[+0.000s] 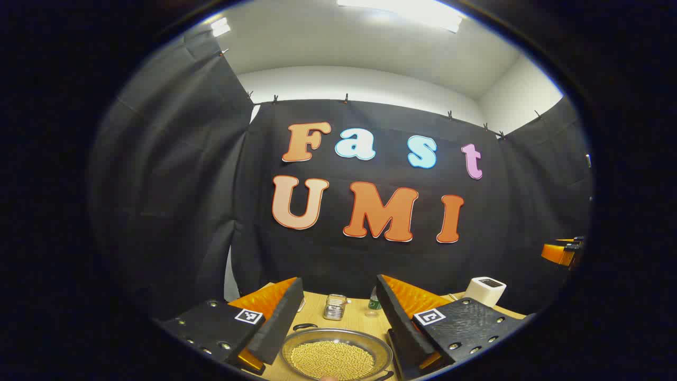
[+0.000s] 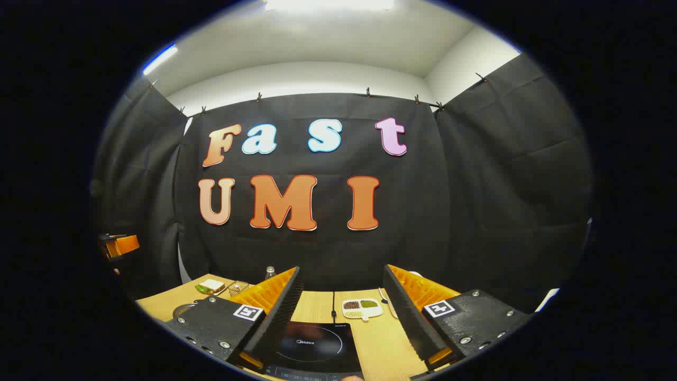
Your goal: First push the handle of the pot to place it horizontally, then grasp the pot with both hands and set it on the induction cooktop.
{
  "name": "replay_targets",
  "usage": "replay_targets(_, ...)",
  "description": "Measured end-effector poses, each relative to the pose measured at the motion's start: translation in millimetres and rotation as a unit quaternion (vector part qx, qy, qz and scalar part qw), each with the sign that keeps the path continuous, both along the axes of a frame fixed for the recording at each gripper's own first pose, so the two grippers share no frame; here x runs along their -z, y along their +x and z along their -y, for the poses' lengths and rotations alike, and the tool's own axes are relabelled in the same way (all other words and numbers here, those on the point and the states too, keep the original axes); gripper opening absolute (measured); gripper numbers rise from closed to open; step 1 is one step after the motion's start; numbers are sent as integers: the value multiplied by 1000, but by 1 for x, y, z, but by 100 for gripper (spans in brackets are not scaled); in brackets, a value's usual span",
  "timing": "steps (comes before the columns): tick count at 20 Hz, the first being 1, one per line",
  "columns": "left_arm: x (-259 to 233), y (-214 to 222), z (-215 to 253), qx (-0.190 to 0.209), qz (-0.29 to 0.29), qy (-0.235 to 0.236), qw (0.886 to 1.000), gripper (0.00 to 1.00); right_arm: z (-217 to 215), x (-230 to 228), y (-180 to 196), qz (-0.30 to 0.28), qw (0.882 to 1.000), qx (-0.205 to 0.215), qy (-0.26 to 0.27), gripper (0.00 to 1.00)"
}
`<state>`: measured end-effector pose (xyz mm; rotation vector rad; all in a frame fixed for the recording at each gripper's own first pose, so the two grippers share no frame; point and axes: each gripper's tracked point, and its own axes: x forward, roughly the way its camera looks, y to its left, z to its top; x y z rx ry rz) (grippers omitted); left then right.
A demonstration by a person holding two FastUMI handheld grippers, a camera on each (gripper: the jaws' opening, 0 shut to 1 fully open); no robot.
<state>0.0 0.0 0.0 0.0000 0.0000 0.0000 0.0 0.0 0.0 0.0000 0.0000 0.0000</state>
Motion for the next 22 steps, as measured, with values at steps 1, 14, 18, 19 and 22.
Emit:
replay_targets(1, -2, 0, -3, -3, 0, 6, 1000, 88, 2, 2, 1, -3, 1000, 1, -2, 95)
replay_targets(14, -29, -14, -3, 18, 14, -4, 1000, 88, 7, 5, 3, -11, 1000, 2, 10, 100)
replay_targets(18, -23, -12, 6, 29, 9, 15, 999, 88, 6, 3, 1, -7, 1000, 0, 2, 100)
replay_targets(19, -18, -11, 10, 35, 4, 18, 999, 89, 5, 3, 1, -7, 1000, -1, 2, 95)
replay_targets(22, -7, -11, 14, 47, -17, 27, 998, 89, 3, 3, 0, -6, 1000, -3, 5, 95)
